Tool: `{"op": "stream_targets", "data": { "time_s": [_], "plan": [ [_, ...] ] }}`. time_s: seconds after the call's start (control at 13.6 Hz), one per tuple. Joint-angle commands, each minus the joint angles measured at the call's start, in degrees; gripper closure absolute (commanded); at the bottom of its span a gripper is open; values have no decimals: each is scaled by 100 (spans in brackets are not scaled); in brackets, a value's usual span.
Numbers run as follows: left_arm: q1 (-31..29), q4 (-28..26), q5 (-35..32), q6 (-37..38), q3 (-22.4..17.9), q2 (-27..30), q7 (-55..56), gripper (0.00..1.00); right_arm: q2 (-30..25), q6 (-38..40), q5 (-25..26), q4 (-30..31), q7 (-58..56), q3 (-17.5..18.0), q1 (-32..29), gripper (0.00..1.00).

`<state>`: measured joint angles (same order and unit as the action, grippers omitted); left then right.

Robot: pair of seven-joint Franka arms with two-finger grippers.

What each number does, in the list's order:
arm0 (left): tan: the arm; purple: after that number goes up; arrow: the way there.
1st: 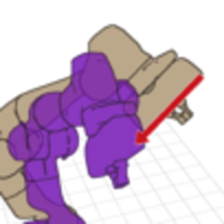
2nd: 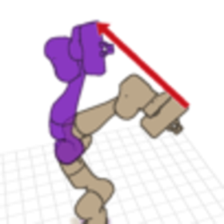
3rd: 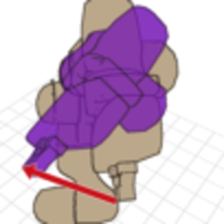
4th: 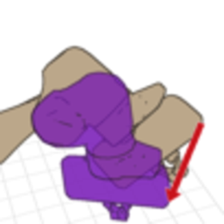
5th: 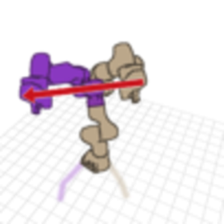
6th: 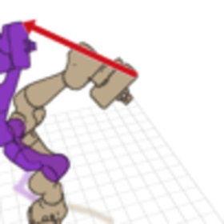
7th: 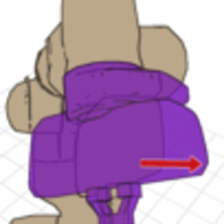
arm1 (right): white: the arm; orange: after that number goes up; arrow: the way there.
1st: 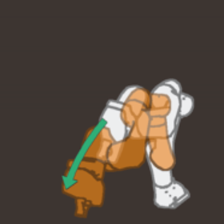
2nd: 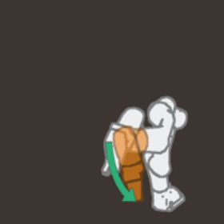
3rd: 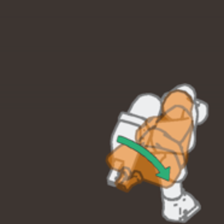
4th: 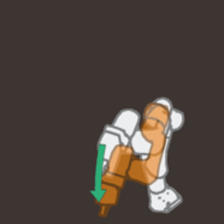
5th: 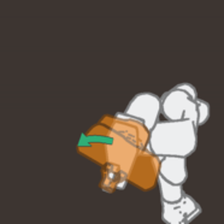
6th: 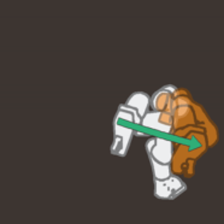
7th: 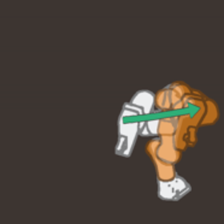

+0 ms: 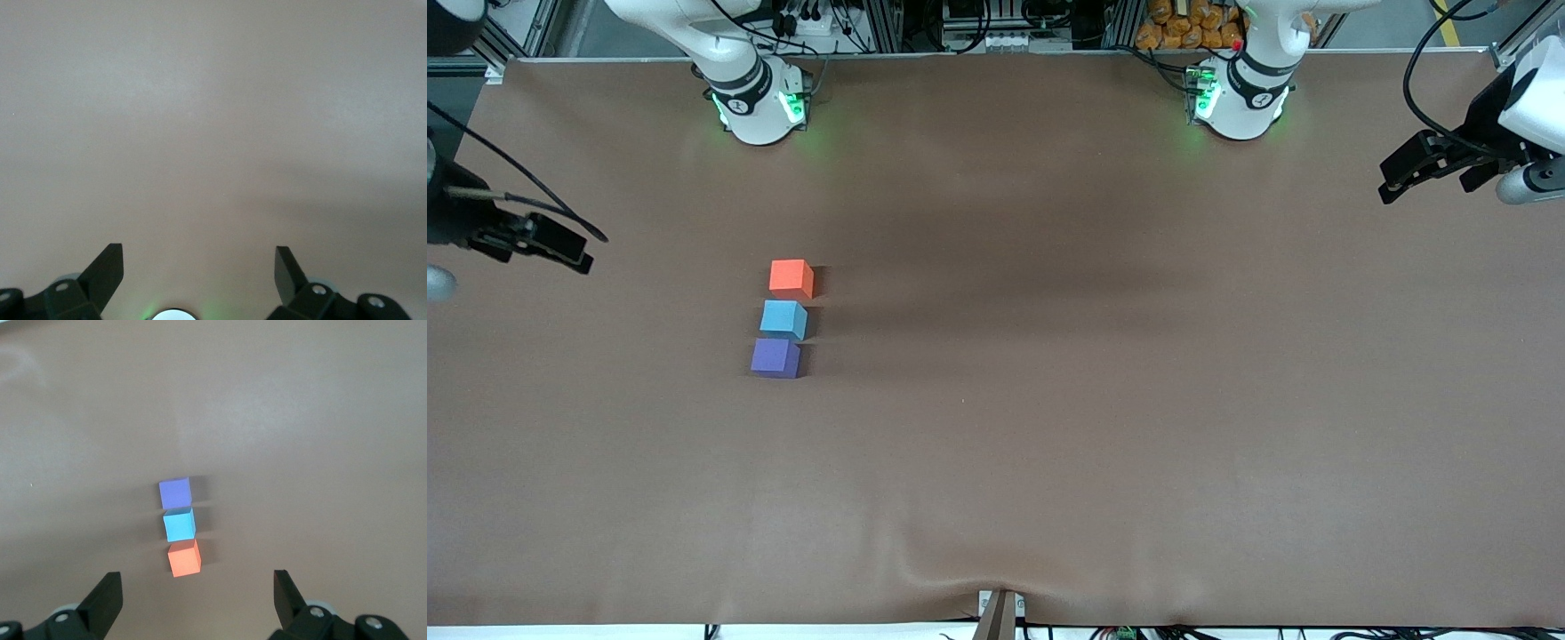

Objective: Place blue block between orange and purple blocks

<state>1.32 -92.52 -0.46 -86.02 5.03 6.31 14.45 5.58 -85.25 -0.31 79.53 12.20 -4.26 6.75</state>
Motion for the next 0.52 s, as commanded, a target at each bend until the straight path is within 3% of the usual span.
{"op": "stream_targets", "data": {
  "time_s": [0.0,0.22,0.44],
  "plan": [
    [-53,-65,-86,6,33,90,-153,0,-846,-780,-13,1316,90,241,-287,0],
    [-62,-82,-77,50,33,116,-144,0,-830,-713,13,1259,3,330,-393,0],
    [-62,-100,-77,85,42,108,-38,0,-716,-266,92,661,-15,347,-481,0]
  ]
}}
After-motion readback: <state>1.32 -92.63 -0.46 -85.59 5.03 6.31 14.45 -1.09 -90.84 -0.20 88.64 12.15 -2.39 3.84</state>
